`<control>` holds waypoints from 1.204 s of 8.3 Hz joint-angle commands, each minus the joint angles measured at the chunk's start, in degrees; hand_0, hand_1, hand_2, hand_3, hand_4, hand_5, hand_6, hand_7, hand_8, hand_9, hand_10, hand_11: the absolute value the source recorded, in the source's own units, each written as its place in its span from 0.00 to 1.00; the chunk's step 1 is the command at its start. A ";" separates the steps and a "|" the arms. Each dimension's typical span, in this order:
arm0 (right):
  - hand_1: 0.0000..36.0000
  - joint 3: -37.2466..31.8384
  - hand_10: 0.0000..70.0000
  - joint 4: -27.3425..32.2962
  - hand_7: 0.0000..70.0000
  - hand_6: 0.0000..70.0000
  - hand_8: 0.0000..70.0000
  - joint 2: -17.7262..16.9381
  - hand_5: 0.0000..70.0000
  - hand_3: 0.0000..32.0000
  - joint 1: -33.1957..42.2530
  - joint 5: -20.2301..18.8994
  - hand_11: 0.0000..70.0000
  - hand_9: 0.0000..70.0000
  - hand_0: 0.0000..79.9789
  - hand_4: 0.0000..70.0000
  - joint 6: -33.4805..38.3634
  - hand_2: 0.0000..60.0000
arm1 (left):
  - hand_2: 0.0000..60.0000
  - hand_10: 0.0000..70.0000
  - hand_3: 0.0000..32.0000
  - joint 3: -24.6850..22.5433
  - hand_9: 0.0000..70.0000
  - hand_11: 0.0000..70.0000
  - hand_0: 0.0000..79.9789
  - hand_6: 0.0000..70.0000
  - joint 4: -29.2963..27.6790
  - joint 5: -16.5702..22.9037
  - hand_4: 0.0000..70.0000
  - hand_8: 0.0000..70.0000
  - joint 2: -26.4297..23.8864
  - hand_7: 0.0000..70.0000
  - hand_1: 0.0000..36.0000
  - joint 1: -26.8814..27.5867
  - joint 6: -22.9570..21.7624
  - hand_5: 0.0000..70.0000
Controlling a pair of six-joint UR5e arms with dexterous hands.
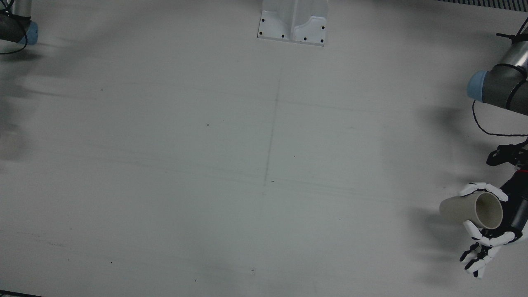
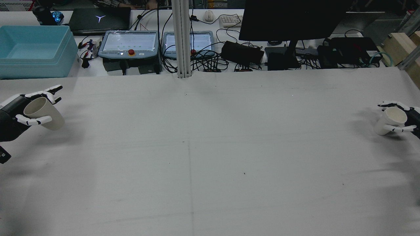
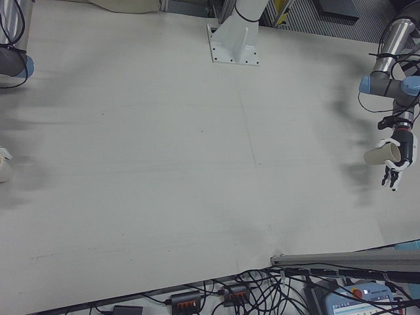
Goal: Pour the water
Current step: 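Close the right hand fingers around the white cup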
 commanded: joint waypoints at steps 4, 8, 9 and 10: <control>0.72 -0.01 0.14 -0.01 0.33 0.21 0.07 -0.09 0.49 0.00 0.00 0.00 0.24 0.13 0.70 0.08 -0.24 0.37 | 1.00 0.09 0.00 -0.10 0.04 0.17 0.75 0.12 0.00 0.00 0.85 0.02 -0.35 0.19 1.00 0.00 -0.01 1.00; 0.72 -0.01 0.14 0.08 0.33 0.21 0.07 -0.27 0.49 0.00 0.09 0.09 0.24 0.13 0.70 0.08 -0.15 0.37 | 1.00 0.09 0.00 -0.10 0.04 0.17 0.75 0.12 0.00 0.00 0.85 0.02 -0.44 0.19 1.00 0.00 -0.01 1.00; 0.72 -0.27 0.14 0.08 0.33 0.21 0.07 -0.44 0.49 0.00 0.09 0.09 0.24 0.13 0.70 0.08 0.02 0.37 | 1.00 0.09 0.00 -0.10 0.04 0.17 0.75 0.12 0.00 0.00 0.85 0.02 -0.35 0.19 1.00 0.00 -0.01 1.00; 0.72 -0.01 0.14 0.08 0.33 0.21 0.07 -1.05 0.49 0.00 0.09 0.09 0.24 0.13 0.70 0.08 0.11 0.37 | 1.00 0.09 0.00 -0.10 0.04 0.17 0.75 0.12 0.00 0.00 0.85 0.02 -0.35 0.19 1.00 0.00 -0.01 1.00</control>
